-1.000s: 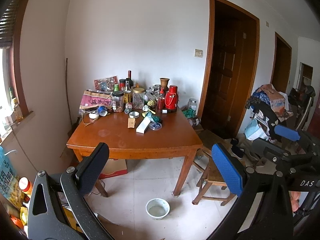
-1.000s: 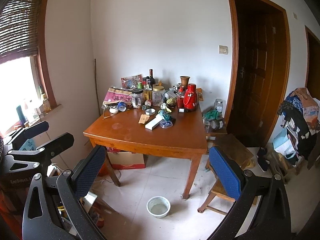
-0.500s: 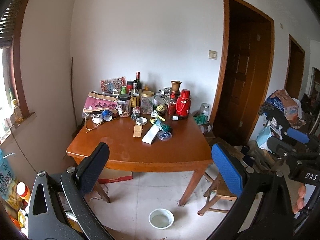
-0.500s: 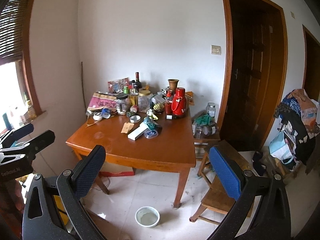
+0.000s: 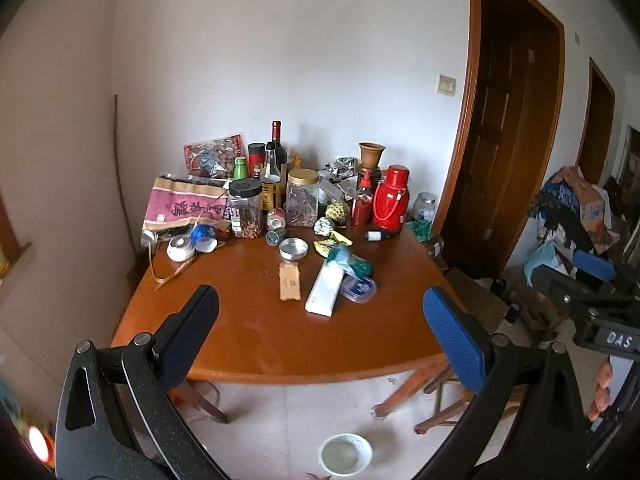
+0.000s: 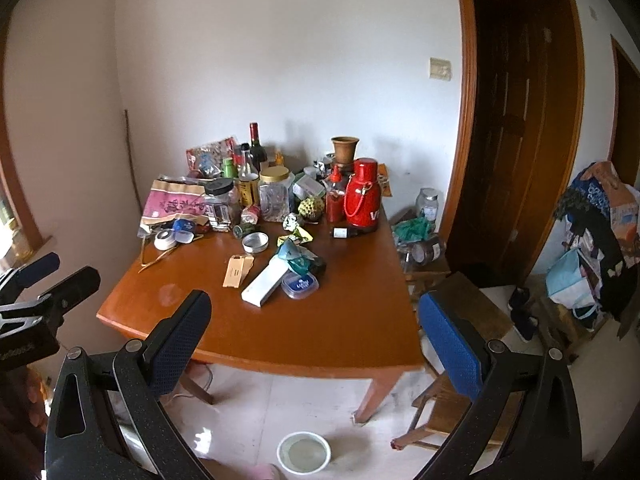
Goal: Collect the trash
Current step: 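Grasp the brown paper box with the left tool while the right tool grasps the green plastic bag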
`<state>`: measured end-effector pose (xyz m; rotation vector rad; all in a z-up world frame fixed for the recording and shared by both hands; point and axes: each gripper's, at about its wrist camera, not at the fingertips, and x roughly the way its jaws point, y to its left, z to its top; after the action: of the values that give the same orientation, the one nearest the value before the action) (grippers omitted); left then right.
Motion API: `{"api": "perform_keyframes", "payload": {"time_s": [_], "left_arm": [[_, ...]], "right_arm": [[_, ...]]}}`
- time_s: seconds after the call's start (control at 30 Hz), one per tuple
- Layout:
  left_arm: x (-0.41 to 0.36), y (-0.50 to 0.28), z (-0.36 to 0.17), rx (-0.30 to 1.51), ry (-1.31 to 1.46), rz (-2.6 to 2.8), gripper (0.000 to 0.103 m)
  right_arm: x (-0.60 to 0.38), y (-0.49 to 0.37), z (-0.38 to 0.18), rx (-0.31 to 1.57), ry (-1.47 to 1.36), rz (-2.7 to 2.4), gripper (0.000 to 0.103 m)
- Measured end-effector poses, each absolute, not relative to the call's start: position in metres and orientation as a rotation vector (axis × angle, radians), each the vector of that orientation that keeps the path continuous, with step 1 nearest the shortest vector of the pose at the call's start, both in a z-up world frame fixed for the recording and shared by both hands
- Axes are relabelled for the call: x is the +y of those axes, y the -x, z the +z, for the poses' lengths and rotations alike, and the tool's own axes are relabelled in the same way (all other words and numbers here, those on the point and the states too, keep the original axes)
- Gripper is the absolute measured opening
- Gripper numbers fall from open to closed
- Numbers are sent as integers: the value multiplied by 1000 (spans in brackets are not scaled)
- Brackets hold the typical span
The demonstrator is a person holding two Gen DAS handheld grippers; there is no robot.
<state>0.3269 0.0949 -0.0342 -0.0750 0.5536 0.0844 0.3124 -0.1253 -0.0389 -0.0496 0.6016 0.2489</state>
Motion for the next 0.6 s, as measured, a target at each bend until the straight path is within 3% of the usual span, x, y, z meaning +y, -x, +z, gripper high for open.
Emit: {"api": "perform_keyframes", "payload": {"time_s": [0.33,0.6], "left_arm": [[147,-414,-66,649,48,31,93],[172,-477,-109,749,88,58,93]], "right_arm": [[-70,-393,-65,727,26,212,103],[-44,-453,-102,861,25,241,103]]}}
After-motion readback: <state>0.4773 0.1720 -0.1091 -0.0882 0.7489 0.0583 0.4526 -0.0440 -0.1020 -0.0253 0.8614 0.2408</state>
